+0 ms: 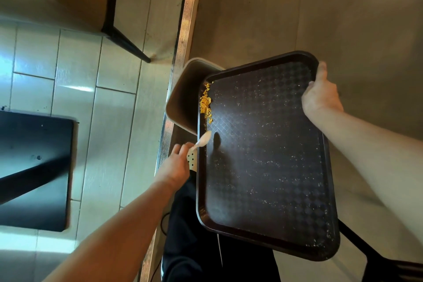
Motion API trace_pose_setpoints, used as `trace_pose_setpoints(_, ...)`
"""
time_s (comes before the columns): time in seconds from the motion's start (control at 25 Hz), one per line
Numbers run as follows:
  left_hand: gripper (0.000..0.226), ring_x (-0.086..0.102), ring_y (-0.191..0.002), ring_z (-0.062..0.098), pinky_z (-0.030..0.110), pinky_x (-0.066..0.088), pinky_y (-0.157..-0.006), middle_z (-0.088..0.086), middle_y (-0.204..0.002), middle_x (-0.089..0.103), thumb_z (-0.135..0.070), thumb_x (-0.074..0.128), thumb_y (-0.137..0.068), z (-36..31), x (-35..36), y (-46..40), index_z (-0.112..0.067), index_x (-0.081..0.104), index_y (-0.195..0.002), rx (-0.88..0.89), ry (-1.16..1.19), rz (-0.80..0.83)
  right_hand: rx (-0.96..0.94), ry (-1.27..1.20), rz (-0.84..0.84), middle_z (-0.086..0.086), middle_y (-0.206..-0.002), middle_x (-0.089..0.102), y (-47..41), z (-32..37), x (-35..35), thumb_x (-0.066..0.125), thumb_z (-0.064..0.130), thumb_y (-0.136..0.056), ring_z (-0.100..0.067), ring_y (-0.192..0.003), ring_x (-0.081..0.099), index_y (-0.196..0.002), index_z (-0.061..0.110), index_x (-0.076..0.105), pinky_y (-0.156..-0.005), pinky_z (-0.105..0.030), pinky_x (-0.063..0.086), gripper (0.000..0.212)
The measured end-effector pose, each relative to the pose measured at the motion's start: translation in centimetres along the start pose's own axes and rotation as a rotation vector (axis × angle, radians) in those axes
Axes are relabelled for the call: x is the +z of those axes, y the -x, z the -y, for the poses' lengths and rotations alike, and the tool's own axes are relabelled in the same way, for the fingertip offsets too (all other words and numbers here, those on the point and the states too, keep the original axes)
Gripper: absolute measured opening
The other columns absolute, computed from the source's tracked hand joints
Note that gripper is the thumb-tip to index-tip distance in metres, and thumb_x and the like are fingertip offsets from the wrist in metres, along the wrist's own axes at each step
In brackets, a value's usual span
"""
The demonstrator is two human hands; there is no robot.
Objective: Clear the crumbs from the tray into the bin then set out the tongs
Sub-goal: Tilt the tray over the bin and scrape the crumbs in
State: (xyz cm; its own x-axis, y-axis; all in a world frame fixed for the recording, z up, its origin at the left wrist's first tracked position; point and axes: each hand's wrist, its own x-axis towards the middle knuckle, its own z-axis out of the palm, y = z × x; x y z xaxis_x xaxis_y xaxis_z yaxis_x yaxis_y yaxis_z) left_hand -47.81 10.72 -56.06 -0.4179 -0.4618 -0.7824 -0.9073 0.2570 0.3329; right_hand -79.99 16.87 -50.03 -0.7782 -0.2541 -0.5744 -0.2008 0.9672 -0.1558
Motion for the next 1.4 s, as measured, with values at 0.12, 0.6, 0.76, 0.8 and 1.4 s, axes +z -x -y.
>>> trace_pose_setpoints(0.12,0.054,0.062,-0.098,0.031,0.042,0.053,-0.082,0.006,-0.132,0.037,-0.007,0.040,-0.095,-0.4,1.6,1.5,-0.025,0.024,-0.143,-0.061,-0.048,0.039,-0.005,0.009,-0.009,-0.016,-0.121,0.053,0.1,0.0,0.0,0.027,0.014,-0.099,-0.033,-0.103,0.054,-0.149,0.029,0.002,-0.080,-0.038,0.041,0.057)
trace_pose_setpoints(0.6,0.049,0.059,-0.104,0.034,0.041,0.049,-0.077,0.009,-0.130,0.036,0.001,0.045,-0.089,-2.9,1.0,-1.4,-0.018,0.035,-0.133,-0.143,0.005,-0.071,-0.003,0.016,-0.005,-0.015,-0.123,0.051,0.0,-0.2,0.2,0.029,0.015,-0.099,-0.032,-0.105,0.054,-0.149,0.029,0.001,-0.084,-0.040,0.042,0.058)
trace_pose_setpoints(0.76,0.050,0.059,-0.104,0.030,0.042,0.053,-0.085,0.006,-0.135,0.038,0.004,0.043,-0.087,-2.5,-1.1,-3.6,-0.018,0.042,-0.131,-0.070,0.052,-0.124,-0.018,0.020,-0.004,-0.016,-0.123,0.052,-0.2,-0.3,0.2,0.029,0.014,-0.099,-0.033,-0.105,0.054,-0.149,0.029,0.000,-0.088,-0.042,0.043,0.059)
trace_pose_setpoints(0.8,0.043,0.060,-0.100,0.030,0.043,0.054,-0.084,0.007,-0.132,0.042,-0.001,0.043,-0.089,-2.3,-1.4,-3.5,-0.018,0.045,-0.129,-0.053,0.051,-0.158,-0.019,0.020,-0.006,-0.016,-0.123,0.052,-0.1,-0.3,0.1,0.029,0.014,-0.099,-0.033,-0.106,0.054,-0.149,0.029,0.001,-0.088,-0.042,0.043,0.059)
trace_pose_setpoints(1.4,0.024,0.056,-0.099,0.015,0.032,0.034,-0.093,-0.007,-0.106,0.059,-0.031,0.048,-0.095,-4.0,-7.9,-6.9,-0.031,0.065,-0.112,0.250,-0.738,-0.088,-0.046,0.008,-0.012,-0.017,-0.123,0.052,0.3,-0.4,-0.6,0.028,0.013,-0.099,-0.034,-0.105,0.053,-0.149,0.027,0.002,-0.086,-0.039,0.042,0.058)
